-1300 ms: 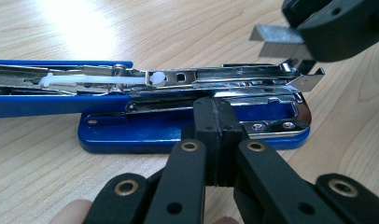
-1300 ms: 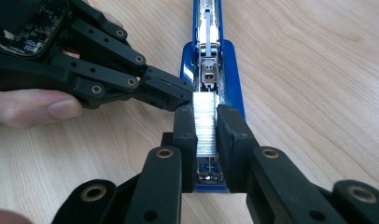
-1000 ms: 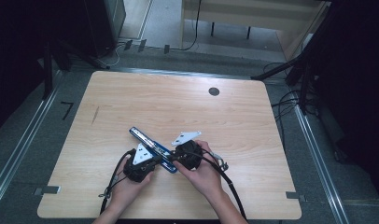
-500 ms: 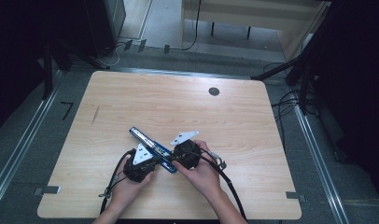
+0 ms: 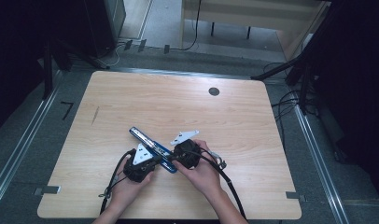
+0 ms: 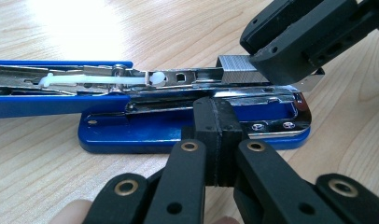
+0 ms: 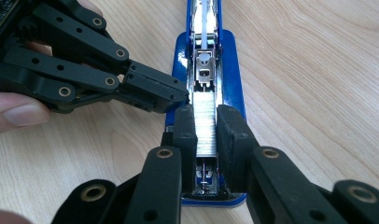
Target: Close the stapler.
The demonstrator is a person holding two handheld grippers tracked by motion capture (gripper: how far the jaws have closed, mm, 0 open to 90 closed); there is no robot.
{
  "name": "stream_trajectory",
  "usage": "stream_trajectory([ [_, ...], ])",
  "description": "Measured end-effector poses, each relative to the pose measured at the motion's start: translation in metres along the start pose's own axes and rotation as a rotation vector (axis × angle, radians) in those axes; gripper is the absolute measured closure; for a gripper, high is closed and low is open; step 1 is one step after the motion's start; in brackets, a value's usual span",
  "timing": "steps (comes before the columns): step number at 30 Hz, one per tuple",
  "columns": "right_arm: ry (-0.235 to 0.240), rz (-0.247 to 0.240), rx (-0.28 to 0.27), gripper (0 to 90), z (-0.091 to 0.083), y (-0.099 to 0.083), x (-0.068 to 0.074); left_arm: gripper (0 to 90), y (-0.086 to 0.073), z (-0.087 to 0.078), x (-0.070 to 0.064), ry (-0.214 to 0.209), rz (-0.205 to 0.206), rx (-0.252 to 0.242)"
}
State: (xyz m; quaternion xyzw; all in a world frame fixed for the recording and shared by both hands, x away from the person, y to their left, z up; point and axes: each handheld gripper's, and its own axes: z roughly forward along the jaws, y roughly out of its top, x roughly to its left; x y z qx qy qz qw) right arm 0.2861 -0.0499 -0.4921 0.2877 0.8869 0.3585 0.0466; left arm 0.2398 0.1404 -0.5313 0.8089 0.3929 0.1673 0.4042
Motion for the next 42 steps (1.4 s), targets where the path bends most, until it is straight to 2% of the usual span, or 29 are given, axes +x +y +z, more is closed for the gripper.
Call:
stream_trajectory([
  [14, 0.015, -0.003, 0.012, 78.7, 0.0014, 0.0014, 0.0014, 90.0, 0.0, 0.0, -0.0001, 0.0, 0.0, 0.0],
  [25, 0.012, -0.008, 0.003, 79.4, -0.0006, 0.0015, 0.0003, 90.0, 0.0, 0.0, -0.0001, 0.0, -0.001, -0.001],
  [29, 0.012, 0.003, -0.001, 79.4, -0.0034, 0.002, 0.0008, 90.0, 0.0, 0.0001, -0.0001, 0.0, -0.001, -0.001],
  [42, 0.005, 0.001, 0.013, 79.4, -0.0054, 0.0025, -0.0015, 90.0, 0.0, 0.0001, -0.0001, 0.0, -0.001, -0.001],
])
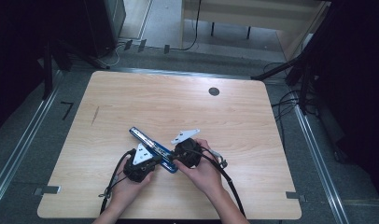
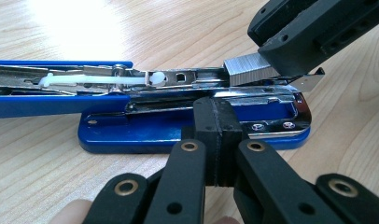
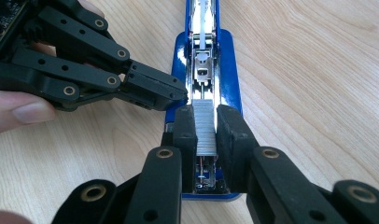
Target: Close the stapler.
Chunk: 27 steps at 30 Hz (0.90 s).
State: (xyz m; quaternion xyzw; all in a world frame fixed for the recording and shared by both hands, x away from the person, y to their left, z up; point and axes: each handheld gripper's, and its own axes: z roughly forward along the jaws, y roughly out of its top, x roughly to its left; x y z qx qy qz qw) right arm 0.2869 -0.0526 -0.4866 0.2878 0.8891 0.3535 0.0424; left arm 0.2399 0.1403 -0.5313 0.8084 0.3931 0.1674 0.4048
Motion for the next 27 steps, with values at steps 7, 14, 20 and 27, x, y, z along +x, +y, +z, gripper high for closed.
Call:
stream_trajectory([
  [7, 0.002, 0.008, 0.008, 79.4, 0.0005, -0.0003, 0.0003, 90.0, 0.0, 0.0, -0.0001, 0.0, -0.001, 0.0],
  [14, -0.002, -0.003, 0.011, 79.4, 0.0026, -0.0006, 0.0, 90.0, 0.0, 0.0, 0.0, 0.0, -0.001, 0.0],
  [20, -0.008, -0.013, 0.013, 79.3, 0.0043, -0.0011, -0.0009, 90.0, 0.0, 0.0, 0.0, -0.001, -0.001, 0.0],
  [27, 0.008, 0.013, -0.004, 79.2, 0.0, 0.0, -0.0001, 90.0, 0.0, 0.0, 0.0, 0.0, -0.001, 0.0],
])
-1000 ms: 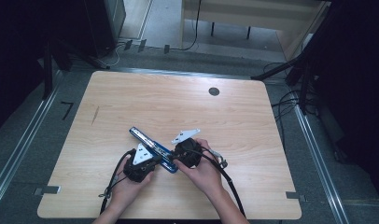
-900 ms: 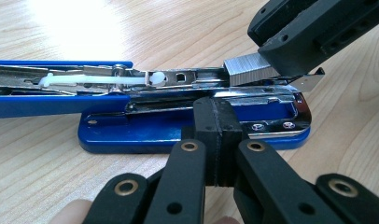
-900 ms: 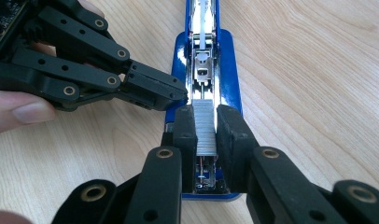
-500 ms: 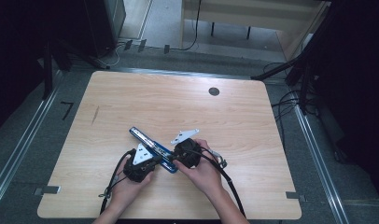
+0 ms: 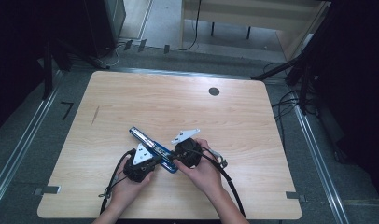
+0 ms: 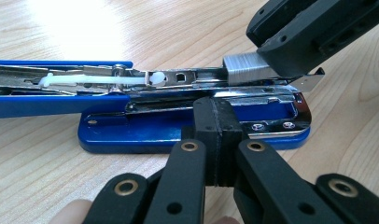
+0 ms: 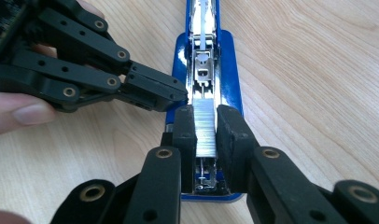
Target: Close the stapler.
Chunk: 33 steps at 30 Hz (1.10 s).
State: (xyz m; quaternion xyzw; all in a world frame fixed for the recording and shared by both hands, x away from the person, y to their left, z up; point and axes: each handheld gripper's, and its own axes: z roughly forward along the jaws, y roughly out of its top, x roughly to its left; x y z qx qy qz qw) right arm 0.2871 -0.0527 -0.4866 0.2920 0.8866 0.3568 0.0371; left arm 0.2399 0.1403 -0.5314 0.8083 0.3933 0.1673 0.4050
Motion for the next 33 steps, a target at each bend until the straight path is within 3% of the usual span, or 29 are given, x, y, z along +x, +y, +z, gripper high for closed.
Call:
stream_trajectory([
  [4, 0.017, 0.007, -0.011, 79.4, -0.0014, 0.0005, 0.0005, 90.0, 0.0, 0.0, -0.0001, 0.001, 0.0, 0.0],
  [19, -0.009, 0.028, -0.013, 79.4, -0.0029, 0.0015, 0.0003, 90.0, 0.0, 0.0, -0.0001, 0.001, 0.002, 0.0],
  [33, -0.026, 0.002, -0.001, 78.9, 0.0008, 0.0009, 0.0027, 90.0, 0.0, 0.0, -0.0001, 0.001, 0.003, 0.0],
])
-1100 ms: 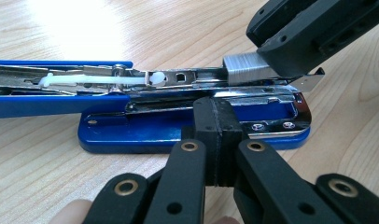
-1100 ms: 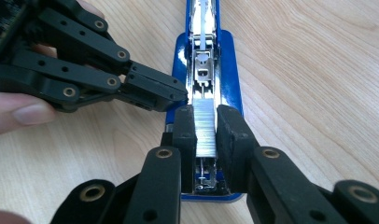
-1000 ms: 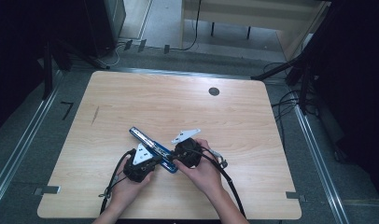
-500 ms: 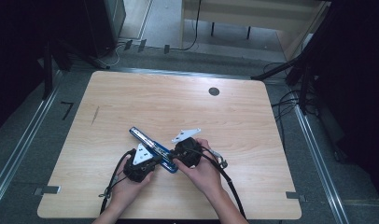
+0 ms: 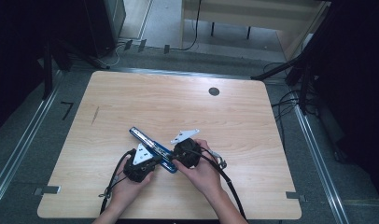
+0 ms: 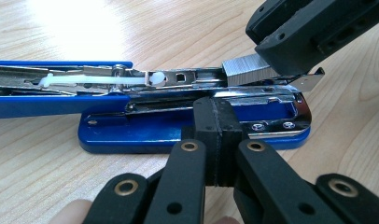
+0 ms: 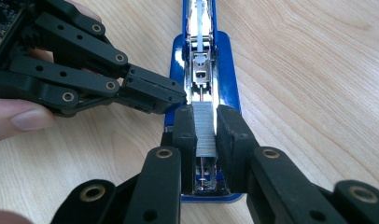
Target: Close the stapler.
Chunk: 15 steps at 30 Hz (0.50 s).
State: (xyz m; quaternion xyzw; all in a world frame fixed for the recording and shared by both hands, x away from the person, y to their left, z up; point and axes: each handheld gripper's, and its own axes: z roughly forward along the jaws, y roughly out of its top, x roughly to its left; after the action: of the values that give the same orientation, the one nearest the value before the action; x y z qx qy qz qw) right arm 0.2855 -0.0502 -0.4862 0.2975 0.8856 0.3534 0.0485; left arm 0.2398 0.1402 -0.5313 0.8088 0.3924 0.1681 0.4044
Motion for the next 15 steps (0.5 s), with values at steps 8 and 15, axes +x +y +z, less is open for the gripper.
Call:
stream_trajectory([
  [8, -0.013, -0.012, 0.003, 78.7, 0.001, 0.0, 0.002, 90.0, 0.0, -0.0001, 0.0, 0.001, 0.001, 0.001],
  [15, -0.025, -0.023, 0.01, 75.8, 0.0036, -0.0003, 0.0028, 90.0, 0.0, 0.0, 0.0, 0.0, 0.0, 0.0],
])
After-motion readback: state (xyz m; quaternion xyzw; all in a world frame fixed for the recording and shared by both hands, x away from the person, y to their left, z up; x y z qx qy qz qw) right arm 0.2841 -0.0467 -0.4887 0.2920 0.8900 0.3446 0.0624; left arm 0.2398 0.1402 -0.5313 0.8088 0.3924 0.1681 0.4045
